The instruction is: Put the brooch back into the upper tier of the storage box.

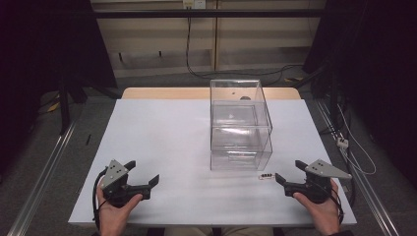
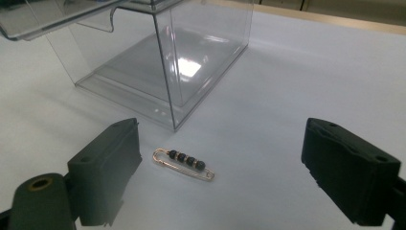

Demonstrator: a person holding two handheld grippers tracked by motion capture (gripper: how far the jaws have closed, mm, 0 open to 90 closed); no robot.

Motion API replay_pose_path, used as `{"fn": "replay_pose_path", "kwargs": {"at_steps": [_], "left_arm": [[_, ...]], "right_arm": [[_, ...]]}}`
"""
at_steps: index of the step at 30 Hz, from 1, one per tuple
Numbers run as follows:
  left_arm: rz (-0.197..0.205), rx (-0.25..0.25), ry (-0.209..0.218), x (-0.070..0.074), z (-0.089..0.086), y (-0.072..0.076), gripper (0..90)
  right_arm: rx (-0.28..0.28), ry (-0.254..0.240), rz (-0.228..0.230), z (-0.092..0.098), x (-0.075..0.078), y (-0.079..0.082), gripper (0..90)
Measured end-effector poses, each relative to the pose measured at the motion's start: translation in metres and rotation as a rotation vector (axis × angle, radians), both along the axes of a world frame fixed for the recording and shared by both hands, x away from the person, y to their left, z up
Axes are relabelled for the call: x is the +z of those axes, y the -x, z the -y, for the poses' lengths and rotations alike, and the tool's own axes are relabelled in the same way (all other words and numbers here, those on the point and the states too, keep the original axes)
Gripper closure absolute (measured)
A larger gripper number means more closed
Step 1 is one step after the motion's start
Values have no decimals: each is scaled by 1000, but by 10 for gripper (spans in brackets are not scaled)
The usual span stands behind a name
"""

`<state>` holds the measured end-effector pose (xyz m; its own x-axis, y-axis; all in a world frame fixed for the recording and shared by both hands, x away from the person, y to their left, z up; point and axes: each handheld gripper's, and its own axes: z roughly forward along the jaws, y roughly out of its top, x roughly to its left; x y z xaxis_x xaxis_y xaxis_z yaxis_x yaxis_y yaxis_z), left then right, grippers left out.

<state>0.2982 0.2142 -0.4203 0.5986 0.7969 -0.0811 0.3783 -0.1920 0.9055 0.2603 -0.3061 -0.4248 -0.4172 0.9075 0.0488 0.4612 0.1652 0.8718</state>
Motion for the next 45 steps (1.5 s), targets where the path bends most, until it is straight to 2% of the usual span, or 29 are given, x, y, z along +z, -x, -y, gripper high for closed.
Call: {"fn": "replay_pose_path", "kwargs": {"at_steps": [4, 8, 9, 12, 15, 18, 20, 23, 24, 26, 38, 45], "left_arm": [[0, 3, 4, 0, 0, 0, 38], [-1, 3, 1, 0, 1, 0, 38], [0, 0, 3, 0, 1, 0, 38], [-1, 0, -1, 0, 1, 0, 38], [-10, 1, 1, 0, 1, -1, 38], [-10, -1, -2, 0, 1, 0, 43], [-11, -2, -3, -1, 2, -1, 45], [-15, -3, -4, -1, 2, -1, 45], [-15, -4, -3, -1, 1, -1, 45], [-14, -1, 3, -1, 1, -1, 45], [-18, -1, -6, -1, 0, -1, 45], [-23, -1, -6, -1, 1, -1, 45]], "right_arm": [[34, 6, -44, -2, -1, -7, 148], [66, 9, -60, -4, -1, -15, 166], [92, 1, -77, -5, -1, -21, 177], [103, -2, -85, -7, -2, -26, 202], [128, 45, -109, -12, -5, -34, 219], [133, 53, -119, -13, -5, -40, 254], [140, 60, -130, -12, -5, -43, 318], [153, 68, -154, -12, -8, -49, 343], [153, 68, -154, -12, -8, -49, 343], [184, 129, -175, -16, -12, -51, 355], [305, 156, -259, -25, -21, -55, 489], [324, 189, -279, -27, -26, -58, 543]]}}
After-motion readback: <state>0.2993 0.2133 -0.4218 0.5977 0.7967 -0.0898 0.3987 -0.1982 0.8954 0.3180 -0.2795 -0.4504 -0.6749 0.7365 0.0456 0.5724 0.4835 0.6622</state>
